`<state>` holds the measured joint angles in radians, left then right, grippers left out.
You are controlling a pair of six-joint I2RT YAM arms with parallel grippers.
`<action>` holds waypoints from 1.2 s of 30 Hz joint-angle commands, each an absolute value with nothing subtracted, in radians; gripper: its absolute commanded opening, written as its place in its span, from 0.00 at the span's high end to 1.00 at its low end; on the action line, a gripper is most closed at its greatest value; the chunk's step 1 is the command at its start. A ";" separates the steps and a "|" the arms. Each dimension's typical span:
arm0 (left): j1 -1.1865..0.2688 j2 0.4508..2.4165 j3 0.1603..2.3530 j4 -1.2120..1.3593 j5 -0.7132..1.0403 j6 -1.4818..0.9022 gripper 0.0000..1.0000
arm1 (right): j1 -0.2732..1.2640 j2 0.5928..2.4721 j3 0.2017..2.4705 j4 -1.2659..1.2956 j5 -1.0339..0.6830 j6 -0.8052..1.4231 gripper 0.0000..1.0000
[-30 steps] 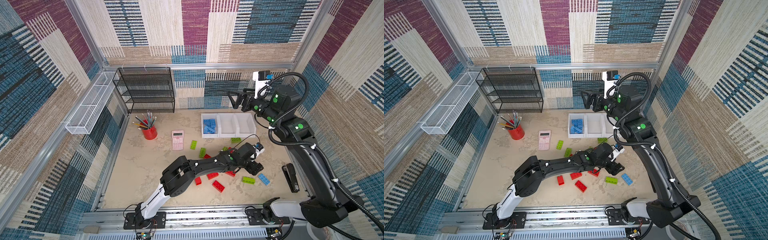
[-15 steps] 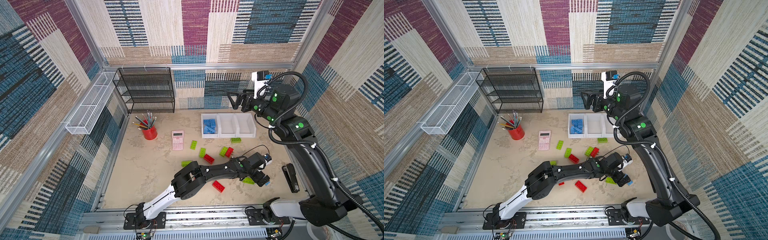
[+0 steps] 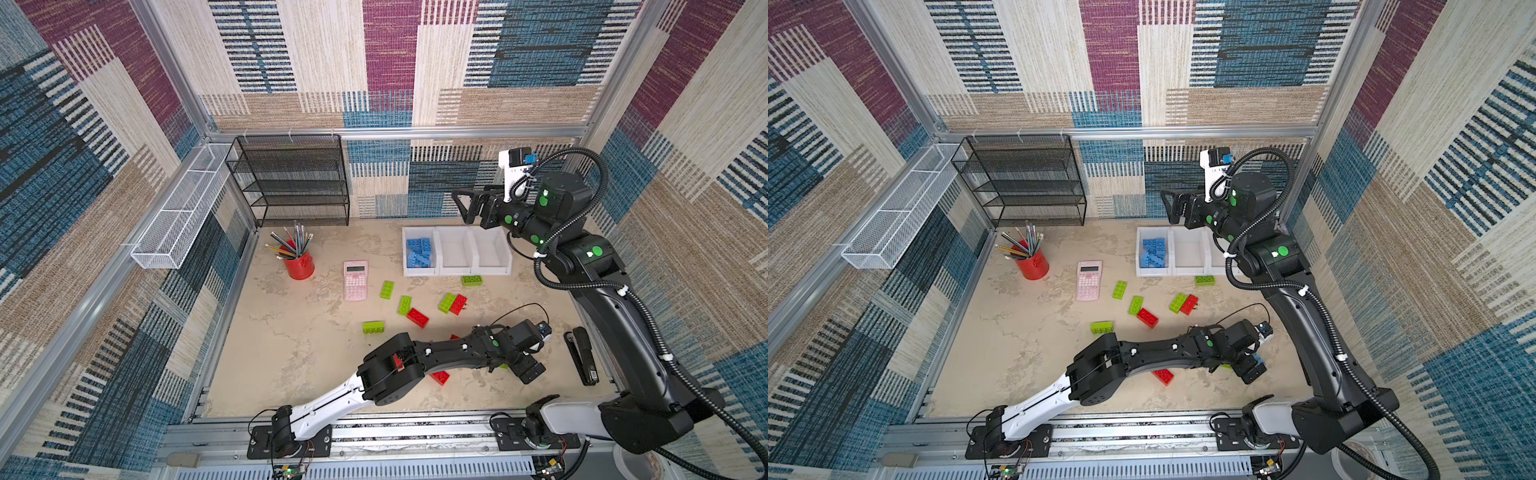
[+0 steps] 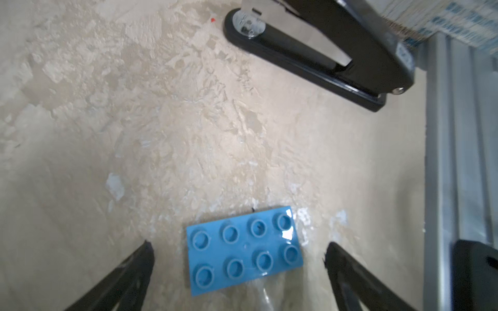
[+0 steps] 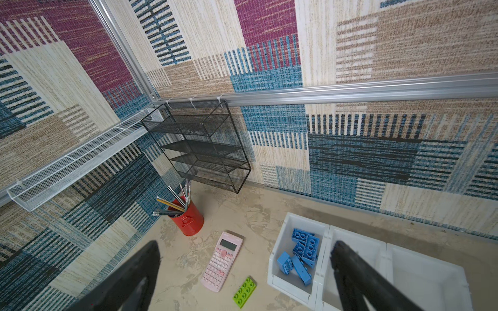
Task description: Sort the legos into containers by color
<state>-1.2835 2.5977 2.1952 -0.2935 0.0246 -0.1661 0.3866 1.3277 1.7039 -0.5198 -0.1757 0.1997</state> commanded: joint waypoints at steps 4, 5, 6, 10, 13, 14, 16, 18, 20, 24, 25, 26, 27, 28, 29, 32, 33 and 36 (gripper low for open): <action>-1.284 2.635 2.261 -0.371 -0.071 -0.140 0.03 | 0.388 1.306 1.680 -0.485 -0.179 0.183 0.00; -1.285 2.635 2.263 -0.377 -0.084 -0.141 0.04 | 0.388 1.304 1.675 -0.482 -0.181 0.181 0.00; -1.283 2.634 2.266 -0.383 -0.097 -0.143 0.05 | 0.388 1.304 1.672 -0.481 -0.181 0.182 0.00; -1.279 2.626 2.256 -0.394 -0.138 -0.157 0.09 | 0.388 1.303 1.661 -0.473 -0.182 0.182 0.00; -1.277 2.618 2.241 -0.389 -0.137 -0.166 0.13 | 0.388 1.304 1.653 -0.465 -0.186 0.183 0.00; -1.277 2.615 2.238 -0.388 -0.139 -0.167 0.13 | 0.388 1.304 1.652 -0.462 -0.185 0.184 0.00; -1.276 2.610 2.234 -0.385 -0.146 -0.170 0.15 | 0.388 1.308 1.648 -0.459 -0.188 0.184 0.00; -1.276 2.605 2.225 -0.379 -0.153 -0.170 0.16 | 0.388 1.313 1.648 -0.459 -0.189 0.183 0.00; -1.275 2.602 2.218 -0.370 -0.154 -0.167 0.19 | 0.388 1.317 1.648 -0.459 -0.190 0.179 0.00; -1.270 2.601 2.207 -0.345 -0.122 -0.165 0.23 | 0.388 1.320 1.646 -0.457 -0.189 0.175 0.00; -1.268 2.599 2.198 -0.327 -0.096 -0.158 0.22 | 0.388 1.321 1.645 -0.457 -0.186 0.173 0.00; -1.266 2.596 2.189 -0.309 -0.068 -0.149 0.20 | 0.387 1.321 1.645 -0.458 -0.187 0.172 0.00; -1.265 2.595 2.183 -0.292 -0.039 -0.135 0.16 | 0.388 1.321 1.643 -0.457 -0.187 0.170 0.00; -1.264 2.594 2.181 -0.280 -0.012 -0.123 0.15 | 0.388 1.321 1.642 -0.457 -0.186 0.170 0.00; -1.262 2.592 2.178 -0.269 0.019 -0.111 0.13 | 0.388 1.322 1.641 -0.457 -0.186 0.169 0.00; -1.258 2.596 2.179 -0.253 0.091 -0.092 0.12 | 0.388 1.323 1.637 -0.457 -0.184 0.166 0.00; -1.258 2.600 2.180 -0.251 0.105 -0.091 0.12 | 0.388 1.323 1.637 -0.456 -0.184 0.164 0.00; -1.258 2.610 2.190 -0.253 0.123 -0.091 0.12 | 0.388 1.324 1.635 -0.456 -0.182 0.163 0.00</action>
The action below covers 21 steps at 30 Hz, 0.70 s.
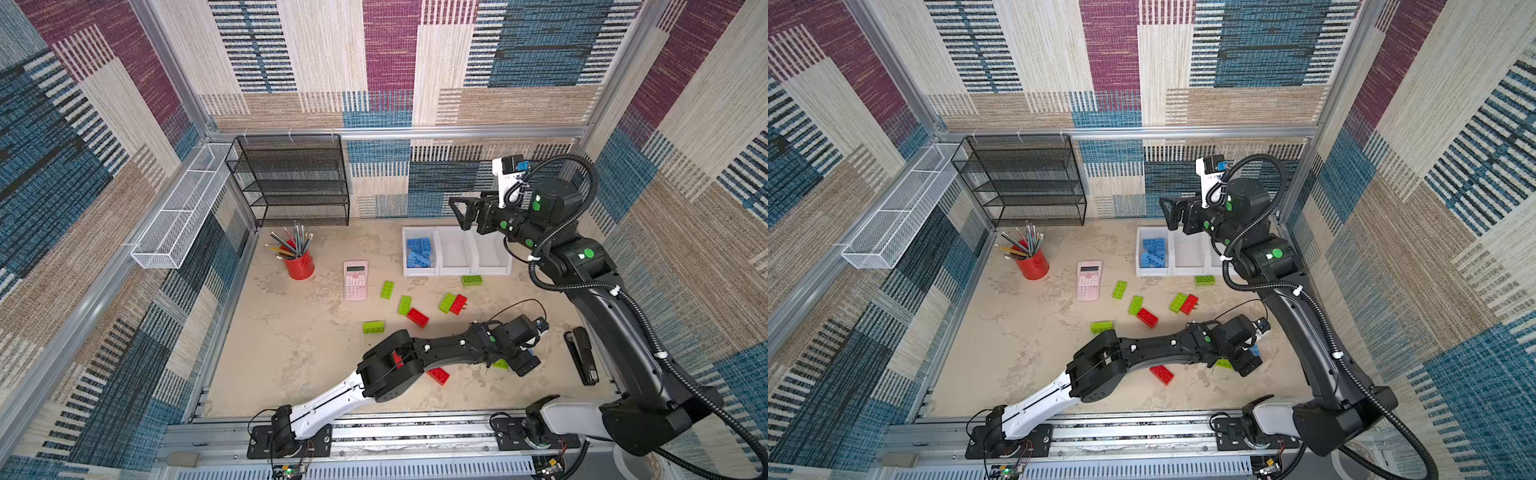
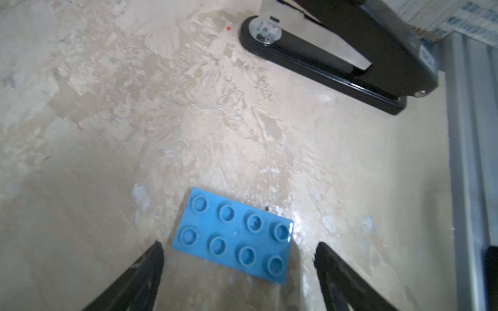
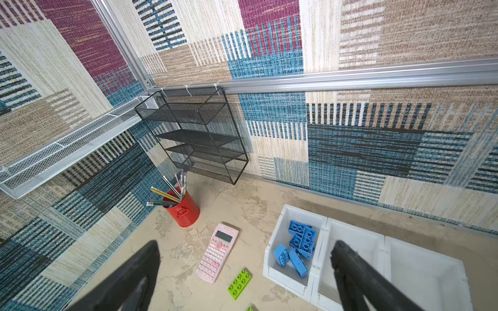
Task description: Sort the legos into containers by color
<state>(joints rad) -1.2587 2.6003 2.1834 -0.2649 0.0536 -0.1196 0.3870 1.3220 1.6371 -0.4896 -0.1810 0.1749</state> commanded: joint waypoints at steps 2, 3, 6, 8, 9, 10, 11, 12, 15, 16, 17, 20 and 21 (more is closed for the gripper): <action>-1.260 2.617 2.199 -0.258 0.131 -0.092 0.12 | 0.388 1.323 1.636 -0.456 -0.183 0.163 0.00; -1.258 2.619 2.202 -0.260 0.138 -0.094 0.12 | 0.388 1.323 1.635 -0.456 -0.184 0.161 0.00; -1.258 2.617 2.204 -0.261 0.134 -0.102 0.10 | 0.388 1.322 1.637 -0.457 -0.181 0.159 0.00; -1.258 2.619 2.205 -0.264 0.105 -0.112 0.08 | 0.388 1.320 1.636 -0.457 -0.182 0.160 0.00; -1.258 2.624 2.213 -0.275 0.074 -0.121 0.08 | 0.388 1.318 1.638 -0.458 -0.183 0.160 0.00; -1.258 2.634 2.233 -0.300 0.042 -0.127 0.08 | 0.388 1.317 1.638 -0.459 -0.183 0.161 0.00; -1.258 2.649 2.263 -0.333 0.006 -0.133 0.08 | 0.388 1.316 1.637 -0.458 -0.184 0.162 0.00; -1.259 2.667 2.299 -0.373 -0.038 -0.139 0.09 | 0.387 1.315 1.635 -0.456 -0.184 0.163 0.00; -1.258 2.691 2.352 -0.445 -0.138 -0.156 0.11 | 0.388 1.315 1.635 -0.454 -0.187 0.166 0.00; -1.258 2.687 2.344 -0.448 -0.162 -0.161 0.11 | 0.388 1.316 1.634 -0.454 -0.188 0.168 0.00; -1.258 2.675 2.330 -0.446 -0.184 -0.165 0.11 | 0.388 1.316 1.635 -0.453 -0.190 0.169 0.00; -1.257 2.622 2.245 -0.413 -0.238 -0.173 0.11 | 0.388 1.318 1.638 -0.449 -0.196 0.170 0.00; -1.256 2.604 2.216 -0.402 -0.249 -0.176 0.11 | 0.388 1.321 1.642 -0.451 -0.198 0.170 0.00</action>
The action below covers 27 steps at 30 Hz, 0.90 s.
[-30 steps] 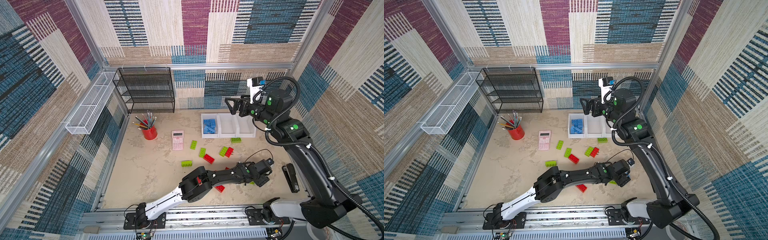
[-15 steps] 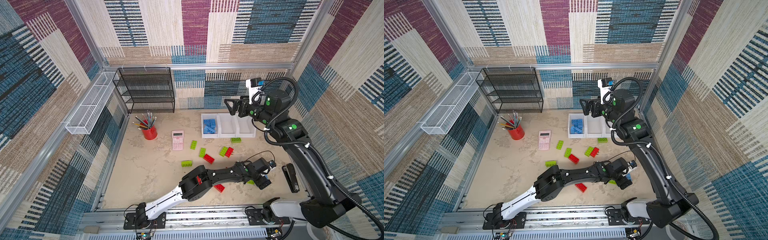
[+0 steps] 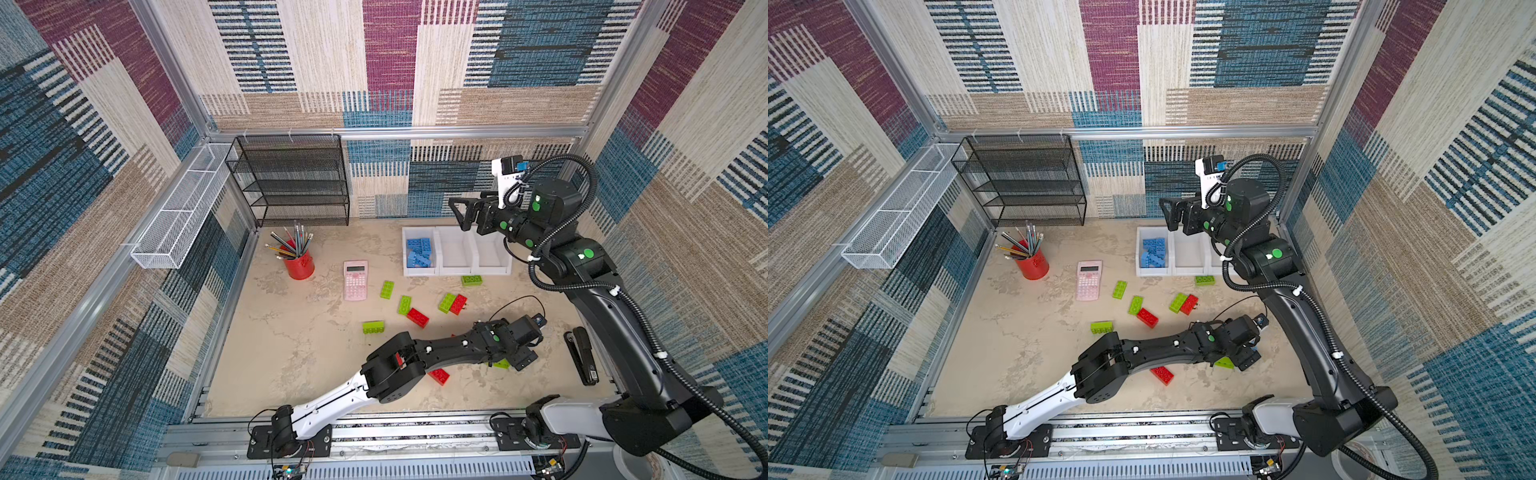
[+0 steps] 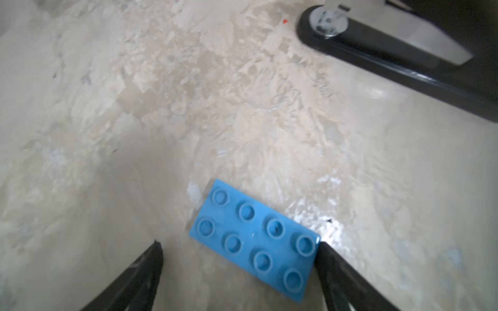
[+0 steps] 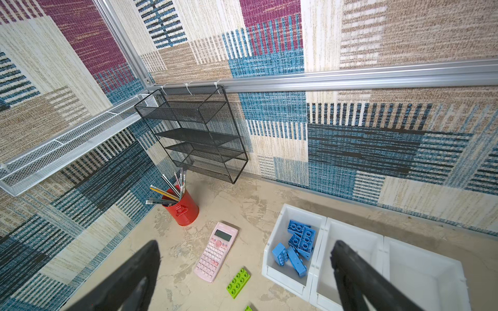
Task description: Sort the legos into containers by color
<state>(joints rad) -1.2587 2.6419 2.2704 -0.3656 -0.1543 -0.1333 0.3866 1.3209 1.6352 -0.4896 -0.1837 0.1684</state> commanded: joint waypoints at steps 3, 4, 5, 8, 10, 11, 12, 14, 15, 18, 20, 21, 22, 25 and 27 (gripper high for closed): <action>-1.251 2.551 2.137 -0.373 -0.260 -0.182 0.11 | 0.388 1.330 1.656 -0.453 -0.204 0.171 0.00; -1.248 2.537 2.116 -0.368 -0.263 -0.186 0.11 | 0.388 1.334 1.660 -0.454 -0.205 0.171 0.00; -1.243 2.523 2.096 -0.365 -0.268 -0.193 0.11 | 0.388 1.337 1.666 -0.455 -0.207 0.171 0.00; -1.225 2.495 2.047 -0.364 -0.275 -0.216 0.11 | 0.388 1.345 1.677 -0.457 -0.213 0.173 0.00; -1.206 2.476 2.019 -0.359 -0.266 -0.234 0.10 | 0.388 1.350 1.679 -0.454 -0.215 0.173 0.00; -1.198 2.467 2.005 -0.351 -0.257 -0.243 0.10 | 0.388 1.350 1.680 -0.455 -0.216 0.173 0.00; -1.190 2.454 1.988 -0.340 -0.244 -0.251 0.10 | 0.388 1.352 1.681 -0.455 -0.217 0.172 0.00; -1.185 2.431 1.957 -0.313 -0.230 -0.256 0.10 | 0.388 1.354 1.684 -0.457 -0.218 0.172 0.00; -1.185 2.420 1.945 -0.297 -0.223 -0.256 0.09 | 0.388 1.355 1.688 -0.460 -0.216 0.168 0.00; -1.186 2.400 1.933 -0.268 -0.172 -0.277 0.06 | 0.388 1.357 1.696 -0.466 -0.211 0.163 0.00; -1.188 2.388 1.929 -0.239 -0.140 -0.296 0.02 | 0.388 1.355 1.695 -0.469 -0.207 0.160 0.00; -1.192 2.383 1.927 -0.219 -0.127 -0.306 0.00 | 0.388 1.355 1.691 -0.468 -0.205 0.159 0.00; -1.195 2.382 1.932 -0.208 -0.117 -0.312 0.00 | 0.388 1.355 1.691 -0.467 -0.206 0.160 0.00; -1.210 2.424 2.009 -0.225 -0.105 -0.317 0.00 | 0.388 1.356 1.686 -0.468 -0.207 0.159 0.00; -1.223 2.486 2.112 -0.293 -0.137 -0.306 0.00 | 0.388 1.353 1.681 -0.464 -0.211 0.159 0.00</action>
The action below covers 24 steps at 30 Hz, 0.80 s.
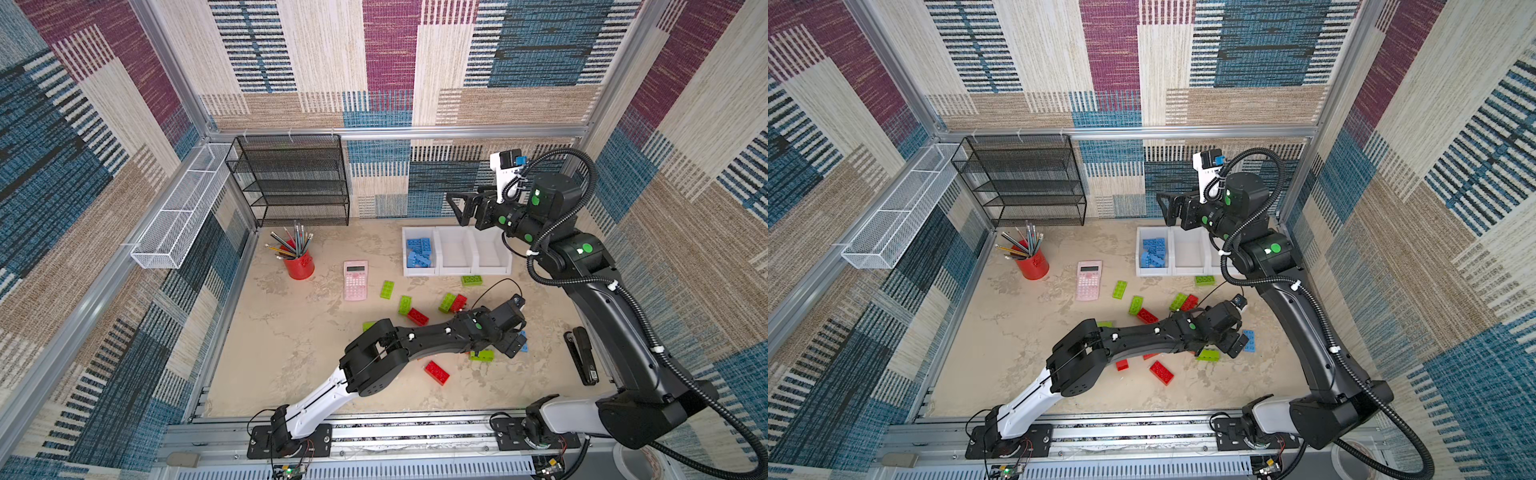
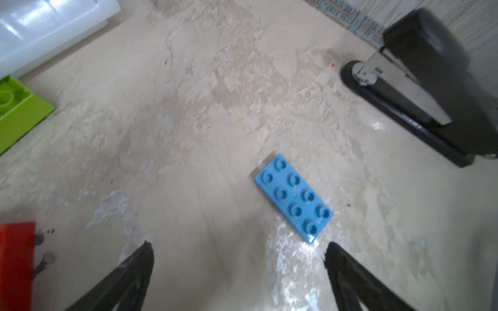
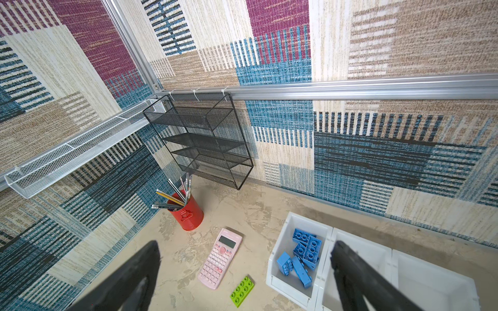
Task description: Sort the legos into containers by color
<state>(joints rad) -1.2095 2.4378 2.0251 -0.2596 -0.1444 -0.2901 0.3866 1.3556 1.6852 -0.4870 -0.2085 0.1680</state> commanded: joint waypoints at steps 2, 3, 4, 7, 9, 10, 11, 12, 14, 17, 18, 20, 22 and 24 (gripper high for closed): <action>-1.232 2.557 2.214 -0.351 -0.161 -0.304 0.00 | 0.388 1.351 1.673 -0.460 -0.219 0.160 0.00; -1.236 2.595 2.273 -0.383 -0.169 -0.307 0.00 | 0.388 1.351 1.668 -0.456 -0.221 0.160 0.00; -1.238 2.627 2.321 -0.410 -0.177 -0.310 0.00 | 0.388 1.350 1.666 -0.454 -0.225 0.161 0.00; -1.242 2.694 2.420 -0.457 -0.220 -0.317 0.00 | 0.388 1.337 1.651 -0.450 -0.232 0.160 0.00; -1.243 2.712 2.433 -0.451 -0.244 -0.318 0.00 | 0.388 1.326 1.635 -0.444 -0.236 0.161 0.00; -1.243 2.721 2.438 -0.449 -0.251 -0.318 0.00 | 0.388 1.319 1.626 -0.443 -0.236 0.163 0.00; -1.243 2.729 2.445 -0.450 -0.256 -0.316 0.00 | 0.388 1.311 1.618 -0.440 -0.236 0.162 0.00; -1.244 2.740 2.456 -0.456 -0.262 -0.316 0.00 | 0.388 1.304 1.607 -0.438 -0.235 0.160 0.01; -1.243 2.760 2.477 -0.470 -0.269 -0.315 0.00 | 0.388 1.291 1.605 -0.431 -0.230 0.160 0.00; -1.250 2.782 2.498 -0.486 -0.317 -0.286 0.00 | 0.388 1.279 1.569 -0.419 -0.233 0.165 0.00; -1.252 2.785 2.498 -0.491 -0.330 -0.278 0.00 | 0.389 1.277 1.566 -0.415 -0.236 0.167 0.00; -1.253 2.783 2.495 -0.505 -0.342 -0.278 0.01 | 0.388 1.277 1.564 -0.408 -0.247 0.173 0.00; -1.253 2.765 2.467 -0.510 -0.351 -0.276 0.03 | 0.388 1.273 1.562 -0.402 -0.257 0.182 0.00; -1.252 2.729 2.405 -0.489 -0.353 -0.269 0.06 | 0.388 1.268 1.562 -0.399 -0.262 0.185 0.00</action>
<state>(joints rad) -1.2522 2.7525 2.4531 -0.4160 -0.3191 -0.2874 0.3866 1.2800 1.5620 -0.4488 -0.2401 0.1703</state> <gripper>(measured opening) 0.946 0.995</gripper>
